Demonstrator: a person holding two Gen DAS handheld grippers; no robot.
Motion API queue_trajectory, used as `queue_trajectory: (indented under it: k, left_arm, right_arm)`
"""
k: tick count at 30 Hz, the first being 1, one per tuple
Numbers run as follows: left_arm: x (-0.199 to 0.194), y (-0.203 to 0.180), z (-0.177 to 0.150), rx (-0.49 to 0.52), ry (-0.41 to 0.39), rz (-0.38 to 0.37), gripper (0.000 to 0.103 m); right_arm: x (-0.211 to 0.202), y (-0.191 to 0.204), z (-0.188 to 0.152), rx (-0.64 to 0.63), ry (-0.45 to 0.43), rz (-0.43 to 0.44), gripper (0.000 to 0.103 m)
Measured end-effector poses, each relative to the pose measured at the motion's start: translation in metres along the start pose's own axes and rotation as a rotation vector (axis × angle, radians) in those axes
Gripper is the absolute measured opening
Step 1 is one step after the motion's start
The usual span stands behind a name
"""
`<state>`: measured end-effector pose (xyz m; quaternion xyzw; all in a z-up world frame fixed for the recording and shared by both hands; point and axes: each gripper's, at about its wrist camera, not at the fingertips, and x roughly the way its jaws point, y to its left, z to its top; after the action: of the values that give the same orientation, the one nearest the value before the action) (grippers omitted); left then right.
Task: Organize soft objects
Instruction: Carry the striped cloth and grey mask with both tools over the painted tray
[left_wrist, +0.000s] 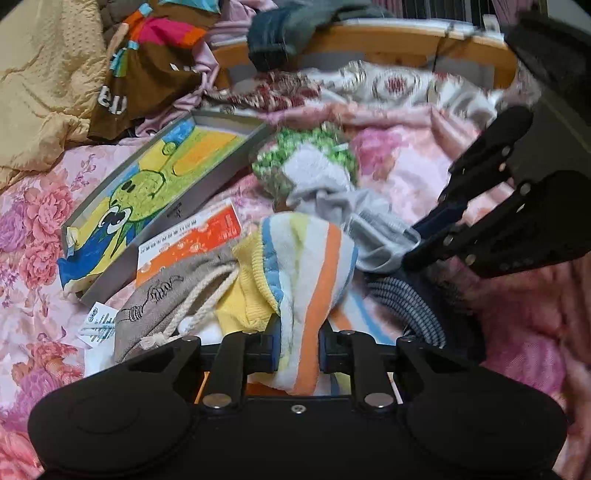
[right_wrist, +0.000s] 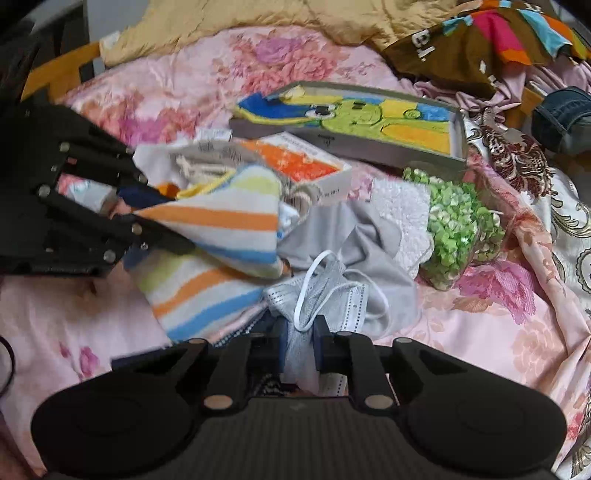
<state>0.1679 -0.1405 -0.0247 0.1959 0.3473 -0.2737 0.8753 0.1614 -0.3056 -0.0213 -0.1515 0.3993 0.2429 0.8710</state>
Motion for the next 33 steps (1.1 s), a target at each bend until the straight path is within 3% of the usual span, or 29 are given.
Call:
queue_trajectory:
  k: [6, 11, 17, 23, 33]
  left_arm:
    - [-0.015, 0.016, 0.003, -0.134, -0.092, -0.057, 0.019]
    - [-0.019, 0.027, 0.002, -0.231, -0.089, -0.079, 0.018]
    - [-0.025, 0.033, -0.004, -0.254, -0.089, -0.088, 0.018]
    - [-0.021, 0.035, -0.005, -0.283, -0.082, -0.075, 0.018]
    - [-0.011, 0.043, -0.002, -0.316, -0.062, -0.08, 0.017]
  right_arm:
    - [-0.011, -0.007, 0.009, 0.078, -0.043, 0.014, 0.012]
    - [-0.015, -0.016, 0.011, 0.189, -0.047, 0.082, 0.012]
    - [-0.014, -0.022, 0.014, 0.303, -0.043, 0.162, 0.012]
    - [0.009, -0.013, 0.024, 0.276, -0.004, 0.151, 0.013]
    - [0.041, -0.003, 0.044, 0.27, 0.048, 0.135, 0.03]
